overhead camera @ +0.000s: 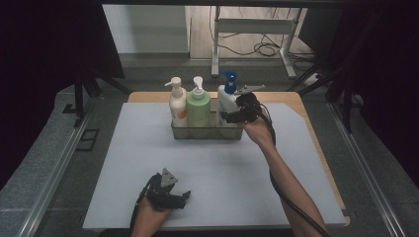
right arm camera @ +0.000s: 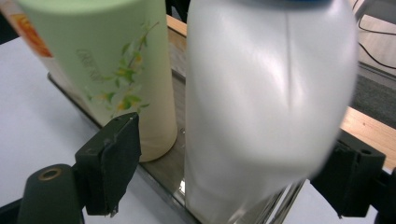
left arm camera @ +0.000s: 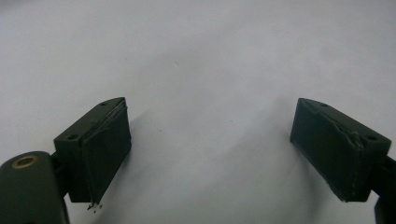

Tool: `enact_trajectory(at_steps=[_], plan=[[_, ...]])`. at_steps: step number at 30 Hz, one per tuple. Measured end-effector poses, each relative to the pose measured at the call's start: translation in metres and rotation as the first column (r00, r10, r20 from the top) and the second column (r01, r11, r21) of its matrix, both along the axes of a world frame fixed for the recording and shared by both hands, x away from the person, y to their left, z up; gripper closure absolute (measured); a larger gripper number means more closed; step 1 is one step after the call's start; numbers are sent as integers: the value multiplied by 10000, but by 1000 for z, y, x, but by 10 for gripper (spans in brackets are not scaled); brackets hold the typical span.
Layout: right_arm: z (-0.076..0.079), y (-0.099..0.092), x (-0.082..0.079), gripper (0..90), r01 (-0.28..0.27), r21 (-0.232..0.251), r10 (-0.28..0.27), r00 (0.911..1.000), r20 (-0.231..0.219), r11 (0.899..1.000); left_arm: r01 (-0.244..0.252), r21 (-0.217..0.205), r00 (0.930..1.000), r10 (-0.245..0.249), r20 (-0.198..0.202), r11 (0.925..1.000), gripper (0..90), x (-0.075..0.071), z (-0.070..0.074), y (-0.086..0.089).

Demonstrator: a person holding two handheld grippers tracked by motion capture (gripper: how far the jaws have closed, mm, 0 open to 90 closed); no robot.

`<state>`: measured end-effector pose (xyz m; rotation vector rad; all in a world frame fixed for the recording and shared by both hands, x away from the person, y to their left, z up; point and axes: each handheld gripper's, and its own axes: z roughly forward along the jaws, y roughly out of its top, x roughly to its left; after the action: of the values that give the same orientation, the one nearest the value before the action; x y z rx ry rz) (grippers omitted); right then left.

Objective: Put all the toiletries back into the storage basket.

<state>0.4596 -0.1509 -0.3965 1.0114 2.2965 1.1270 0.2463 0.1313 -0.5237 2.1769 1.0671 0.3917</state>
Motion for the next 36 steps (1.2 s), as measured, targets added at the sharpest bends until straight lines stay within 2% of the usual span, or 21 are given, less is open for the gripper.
enact_trajectory(at_steps=[12,20,24,27,30,36], plan=[[-2,-14,-11,151,-255,-10,255,9995,-168,9997,9,0,10000,-9,14,10000,117,0,0,0],[-4,-32,-19,274,-372,117,375,9989,-283,9992,-29,-54,10000,29,25,10000,117,0,0,0],[-6,-44,-21,315,-401,278,417,9974,-582,9988,-43,-86,10000,43,29,10000,117,0,0,-1],[-9,-52,-21,345,-123,417,161,9956,-920,9991,-41,-86,10000,41,28,10000,117,0,0,-1],[-12,-59,-19,418,104,424,-54,9931,-1170,9990,-39,-72,10000,39,19,10000,117,0,0,0],[-15,-66,-15,704,501,616,-424,9917,-1212,9968,2,-13,10000,-2,8,10000,117,0,0,0]])
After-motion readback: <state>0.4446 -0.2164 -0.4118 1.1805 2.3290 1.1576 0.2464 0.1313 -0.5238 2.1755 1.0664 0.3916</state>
